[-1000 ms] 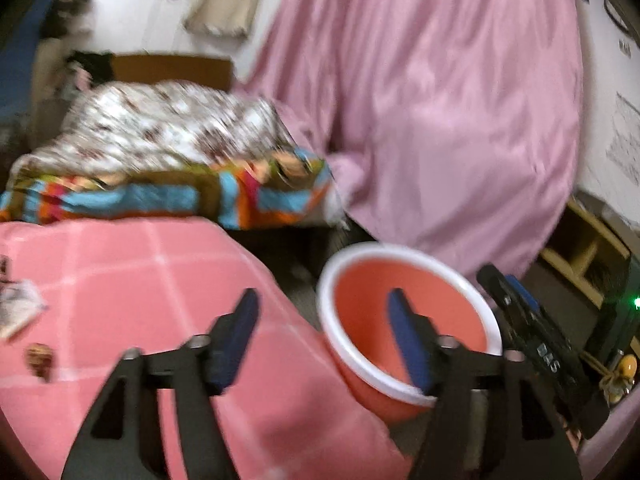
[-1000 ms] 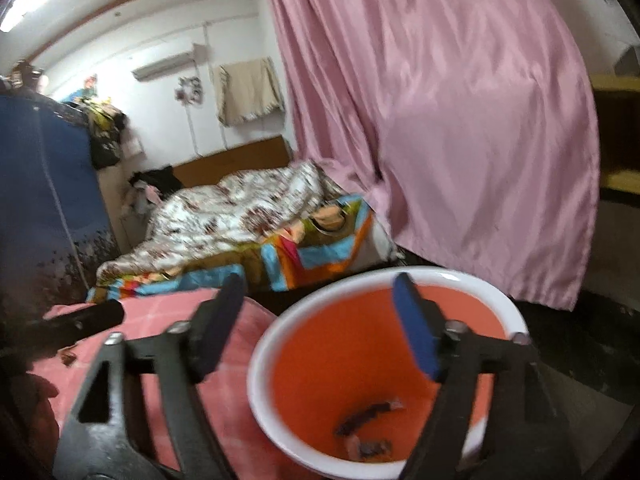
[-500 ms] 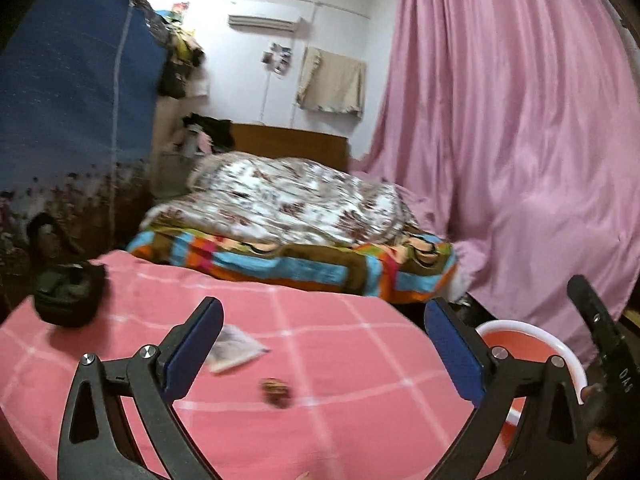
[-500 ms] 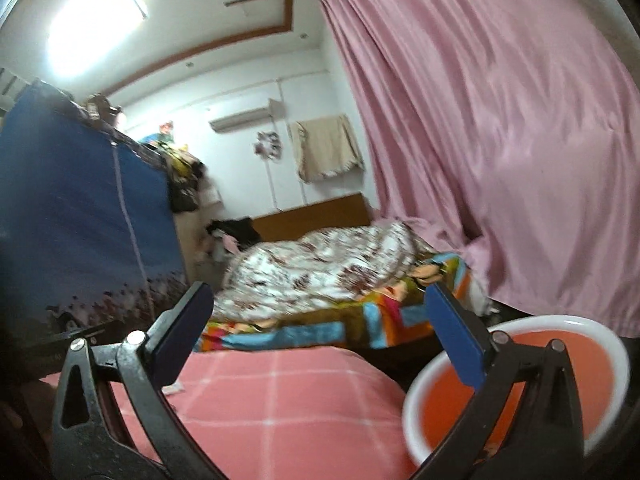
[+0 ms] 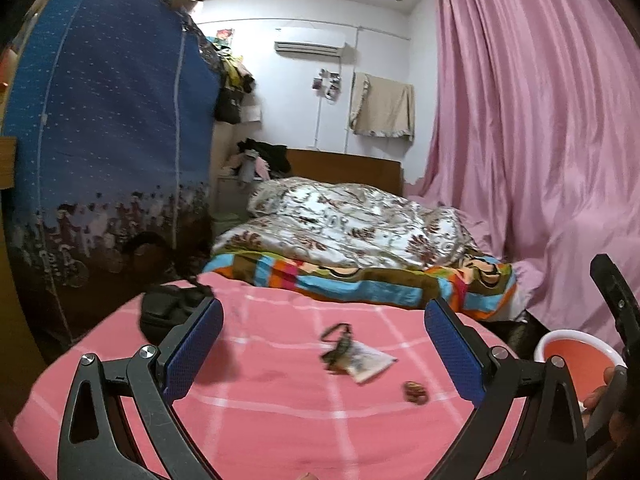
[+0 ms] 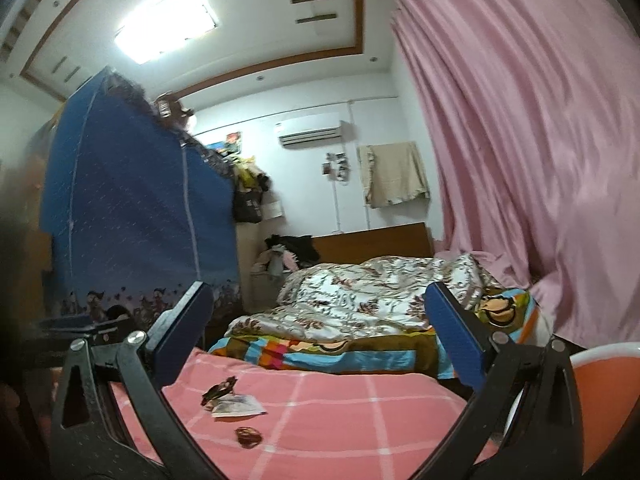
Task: Collect trash
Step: 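Move both tools back over the remaining trash on the bedspread, then grasp the dried leaf stem with the left tool while the right tool grasps the walnut shell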
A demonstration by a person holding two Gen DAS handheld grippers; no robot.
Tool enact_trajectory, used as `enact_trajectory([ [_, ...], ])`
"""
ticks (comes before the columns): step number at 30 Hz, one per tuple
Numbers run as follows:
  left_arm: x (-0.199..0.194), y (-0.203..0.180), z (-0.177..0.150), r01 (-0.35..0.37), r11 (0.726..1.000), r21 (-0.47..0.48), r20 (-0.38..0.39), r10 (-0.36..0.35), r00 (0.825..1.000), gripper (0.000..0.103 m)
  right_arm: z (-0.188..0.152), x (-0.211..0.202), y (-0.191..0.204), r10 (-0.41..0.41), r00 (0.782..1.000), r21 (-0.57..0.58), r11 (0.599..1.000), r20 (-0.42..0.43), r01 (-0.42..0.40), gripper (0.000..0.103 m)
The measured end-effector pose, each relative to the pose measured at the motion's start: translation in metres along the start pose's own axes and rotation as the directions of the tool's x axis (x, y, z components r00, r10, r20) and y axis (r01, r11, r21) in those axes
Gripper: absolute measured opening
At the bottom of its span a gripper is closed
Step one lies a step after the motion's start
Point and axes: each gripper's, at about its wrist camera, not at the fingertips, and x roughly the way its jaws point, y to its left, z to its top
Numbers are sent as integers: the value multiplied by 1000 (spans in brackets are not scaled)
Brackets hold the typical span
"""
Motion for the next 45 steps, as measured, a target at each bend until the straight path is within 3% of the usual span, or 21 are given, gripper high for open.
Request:
enact_trajectory([
  [11,-7,39,-8,-41,998,42,45,39,998,99,-16,26,13,29,996,-41,999,-87,-33,96],
  [17,-6,52,-8,17,1000,16,41,-18,999,99,-23,40,15,31,983,-53,998,-182,-42,96],
  [21,3,49,-3,48,999,17,9,-48,999,99,-33,57,23,29,959,-106,992,-282,-61,94],
  [23,12,46,-2,71,997,17,-32,-71,997,99,-40,66,25,48,935,-108,990,-351,-91,91],
  [25,25,43,-4,83,996,21,-103,-81,991,98,-46,74,26,64,910,-100,988,-410,-115,80],
  [28,47,40,-9,102,995,17,-215,-96,972,96,-61,88,28,105,853,-69,984,-512,-162,69],
  [29,54,38,-10,114,993,10,-250,-108,962,88,-68,95,28,127,820,-48,982,-558,-185,68],
  [32,78,35,-15,162,987,-18,-356,-158,921,68,-84,107,29,172,749,-3,974,-639,-226,60],
  [35,96,29,-19,215,976,-45,-426,-213,879,58,-100,119,34,200,683,18,964,-702,-264,56],
  [38,113,21,-22,247,968,-52,-478,-241,845,49,-113,129,40,215,626,34,957,-749,-289,44],
  [41,124,17,-24,271,960,-65,-507,-265,820,45,-121,134,42,222,591,46,953,-776,-298,31],
  [45,141,13,-24,276,959,-62,-523,-267,809,43,-119,139,39,233,588,59,952,-775,-299,27],
])
